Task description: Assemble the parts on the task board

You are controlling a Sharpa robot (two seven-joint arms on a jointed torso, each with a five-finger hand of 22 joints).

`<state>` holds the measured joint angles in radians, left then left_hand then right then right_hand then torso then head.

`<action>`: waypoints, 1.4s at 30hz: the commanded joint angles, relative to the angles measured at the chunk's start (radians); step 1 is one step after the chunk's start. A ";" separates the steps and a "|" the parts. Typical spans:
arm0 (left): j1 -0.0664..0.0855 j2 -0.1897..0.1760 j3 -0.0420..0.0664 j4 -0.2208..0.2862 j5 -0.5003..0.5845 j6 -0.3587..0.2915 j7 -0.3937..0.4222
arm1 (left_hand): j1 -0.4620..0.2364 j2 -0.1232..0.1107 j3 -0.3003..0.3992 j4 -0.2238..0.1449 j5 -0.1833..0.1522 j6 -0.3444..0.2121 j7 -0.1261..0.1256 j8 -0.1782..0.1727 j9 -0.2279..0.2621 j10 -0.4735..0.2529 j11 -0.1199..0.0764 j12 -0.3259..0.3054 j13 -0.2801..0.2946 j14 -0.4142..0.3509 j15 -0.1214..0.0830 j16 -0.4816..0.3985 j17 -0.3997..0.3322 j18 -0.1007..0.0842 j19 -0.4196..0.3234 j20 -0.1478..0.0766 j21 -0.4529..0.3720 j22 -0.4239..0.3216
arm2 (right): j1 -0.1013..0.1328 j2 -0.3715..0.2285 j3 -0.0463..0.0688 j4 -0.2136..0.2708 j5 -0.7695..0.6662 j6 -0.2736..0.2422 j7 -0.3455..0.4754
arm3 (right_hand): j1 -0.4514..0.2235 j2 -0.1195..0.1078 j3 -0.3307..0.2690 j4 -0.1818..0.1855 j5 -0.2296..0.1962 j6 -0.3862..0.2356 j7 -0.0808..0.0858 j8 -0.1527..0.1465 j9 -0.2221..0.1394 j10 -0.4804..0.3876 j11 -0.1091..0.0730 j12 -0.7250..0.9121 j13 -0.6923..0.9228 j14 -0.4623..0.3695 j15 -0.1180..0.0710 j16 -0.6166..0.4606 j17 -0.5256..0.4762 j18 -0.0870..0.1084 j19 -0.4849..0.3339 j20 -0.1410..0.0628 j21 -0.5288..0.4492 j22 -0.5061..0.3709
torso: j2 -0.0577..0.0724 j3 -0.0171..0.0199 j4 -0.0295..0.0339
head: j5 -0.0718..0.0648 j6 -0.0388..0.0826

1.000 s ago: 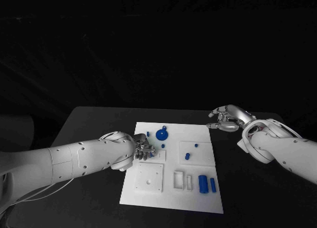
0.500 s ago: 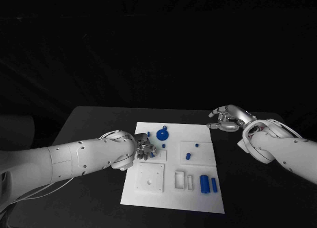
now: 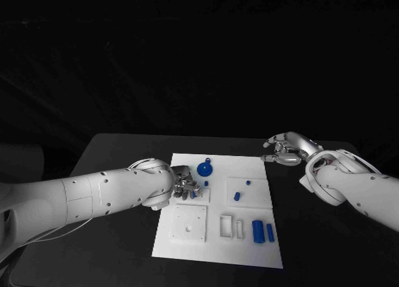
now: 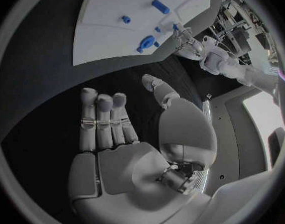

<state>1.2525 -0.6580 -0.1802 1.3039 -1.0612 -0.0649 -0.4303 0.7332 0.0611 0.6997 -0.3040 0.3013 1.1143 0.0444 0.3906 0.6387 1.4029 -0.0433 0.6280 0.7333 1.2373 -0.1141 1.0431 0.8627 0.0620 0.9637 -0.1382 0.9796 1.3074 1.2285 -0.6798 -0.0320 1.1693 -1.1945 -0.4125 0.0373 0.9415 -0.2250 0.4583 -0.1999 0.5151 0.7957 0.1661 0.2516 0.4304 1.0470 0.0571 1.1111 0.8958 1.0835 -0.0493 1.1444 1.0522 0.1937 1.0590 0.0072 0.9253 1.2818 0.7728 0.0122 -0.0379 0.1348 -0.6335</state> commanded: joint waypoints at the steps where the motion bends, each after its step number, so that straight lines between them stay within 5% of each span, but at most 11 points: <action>1: 0.004 0.001 0.001 0.000 -0.037 0.051 -0.026 | -0.017 0.003 0.185 0.011 0.012 0.018 -0.012 0.008 0.008 0.033 -0.031 0.016 0.009 0.022 -0.021 0.017 0.003 0.005 0.009 -0.088 0.016 0.024 | -0.001 0.001 0.000 0.000 -0.008 0.014 0.005 | 0.004 0.010 -0.001 -0.004 0.007 0.003 0.007 0.002 -0.001 -0.006 0.002 0.007 -0.001 -0.006 0.002 0.006 -0.002 0.068 -0.003 0.000 -0.005 0.001 | 0.000 0.0002 0.0002 | 0.000 0.000; 8: 0.015 0.024 0.001 -0.026 -0.049 0.114 -0.059 | -0.040 -0.001 0.206 0.011 0.079 0.044 -0.030 0.030 0.061 0.046 -0.049 0.087 0.040 0.042 -0.043 0.088 0.012 0.013 0.029 -0.106 0.077 0.024 | -0.001 0.002 0.000 0.000 -0.008 0.014 0.005 | 0.004 0.010 -0.001 -0.004 0.007 0.003 0.007 0.002 -0.001 -0.006 0.002 0.007 -0.001 -0.006 0.002 0.006 -0.002 0.068 -0.003 0.000 -0.005 0.001 | 0.000 0.0001 0.0004 | 0.000 -0.002; 16: 0.030 0.053 0.001 -0.062 -0.034 0.167 -0.076 | -0.053 0.003 0.216 0.011 0.092 0.050 -0.039 0.043 0.119 0.045 -0.058 0.133 0.052 0.047 -0.056 0.131 0.007 0.019 0.035 -0.116 0.114 0.022 | -0.001 0.004 -0.001 -0.003 -0.008 0.015 0.004 | 0.005 0.010 -0.001 -0.005 0.008 0.003 0.007 0.002 -0.001 -0.006 0.002 0.007 -0.001 -0.006 0.002 0.006 -0.002 0.068 -0.003 0.000 -0.005 0.001 | 0.001 0.0002 -0.0013 | 0.003 -0.004; 32: 0.065 0.109 0.002 -0.164 0.083 0.389 -0.095 | -0.013 -0.005 0.207 0.010 0.062 0.032 -0.040 0.035 0.217 0.017 -0.061 0.185 0.062 0.028 -0.067 0.180 -0.010 0.021 0.019 -0.123 0.151 0.020 | -0.003 0.010 -0.002 -0.008 -0.005 0.017 0.005 | 0.004 0.010 -0.001 -0.005 0.012 0.002 0.007 0.002 -0.001 -0.006 0.002 0.007 -0.002 -0.006 0.002 0.006 -0.003 0.068 -0.003 0.000 -0.006 0.002 | 0.001 0.0003 -0.0006 | 0.005 -0.008; 42: 0.068 0.123 0.002 -0.189 0.092 0.393 -0.089 | -0.010 0.002 0.200 0.011 0.055 0.030 -0.040 0.027 0.239 0.009 -0.060 0.196 0.066 0.021 -0.067 0.191 -0.015 0.020 0.013 -0.122 0.156 0.020 | -0.003 0.010 -0.003 -0.008 -0.005 0.018 0.006 | 0.004 0.010 -0.002 -0.005 0.013 0.002 0.007 0.002 -0.001 -0.006 0.002 0.008 -0.002 -0.007 0.002 0.007 -0.003 0.068 -0.003 0.000 -0.006 0.002 | 0.000 0.0002 0.0007 | 0.005 -0.008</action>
<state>1.3188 -0.5381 -0.1788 1.1179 -0.9919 0.2963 -0.5207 0.6946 0.0366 0.7401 -0.3129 0.3550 1.1125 0.0414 0.4209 0.8764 1.4323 -0.0913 0.8205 0.7984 1.2756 -0.1680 1.2283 0.8485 0.0782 0.9807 -0.1485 1.1306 1.3077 1.2265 -0.6706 -0.0344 1.1604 -1.1938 -0.4082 0.0375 0.9454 -0.2211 0.4583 -0.1999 0.5229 0.7976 0.1680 0.2516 0.4305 1.0470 0.0571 1.1151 0.8950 1.0856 -0.0471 1.1444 1.0509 0.1938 1.0589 0.0073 0.9253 1.2823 0.7732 0.0127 -0.0381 0.1396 -0.6420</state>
